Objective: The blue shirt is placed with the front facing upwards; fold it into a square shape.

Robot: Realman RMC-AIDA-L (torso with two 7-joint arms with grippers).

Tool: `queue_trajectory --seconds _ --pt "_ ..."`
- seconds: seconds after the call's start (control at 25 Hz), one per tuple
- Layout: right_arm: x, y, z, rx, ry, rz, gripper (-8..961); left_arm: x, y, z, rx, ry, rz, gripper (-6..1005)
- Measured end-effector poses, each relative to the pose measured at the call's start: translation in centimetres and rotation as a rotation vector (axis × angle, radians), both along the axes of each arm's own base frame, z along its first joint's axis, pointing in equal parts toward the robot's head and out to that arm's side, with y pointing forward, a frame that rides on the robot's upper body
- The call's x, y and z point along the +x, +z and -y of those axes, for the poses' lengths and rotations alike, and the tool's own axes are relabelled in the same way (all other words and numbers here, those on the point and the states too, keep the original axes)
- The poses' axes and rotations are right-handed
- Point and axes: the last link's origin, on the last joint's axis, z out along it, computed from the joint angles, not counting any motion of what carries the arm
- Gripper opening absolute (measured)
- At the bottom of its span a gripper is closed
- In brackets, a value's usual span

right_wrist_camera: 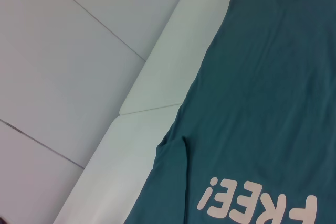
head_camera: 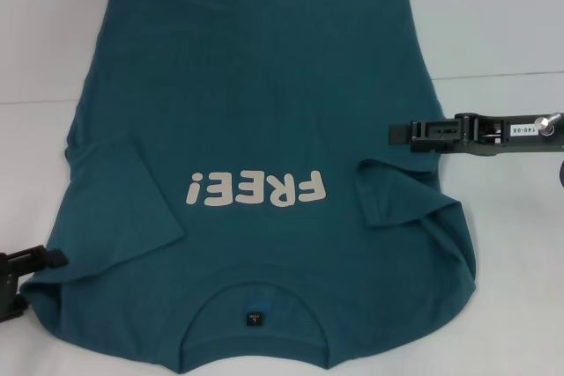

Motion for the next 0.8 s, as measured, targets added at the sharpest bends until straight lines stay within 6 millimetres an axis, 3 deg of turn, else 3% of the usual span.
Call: queue_trajectory --seconds 0.44,0.68,0.8 --pt "0.11 0.11 0.04 0.002 -0.003 -0.001 758 0.26 0.02 -0.24 -0.02 -0.036 -0.022 582" --pt "0.15 0.16 0.05 0.002 -0.003 -0.001 758 0.21 0.06 -0.3 -0.018 -0.048 -0.032 353" --pt "0.17 0.18 0.05 0.003 -0.004 0.0 757 0.15 -0.01 -0.26 -0.018 -0.063 -0.037 285"
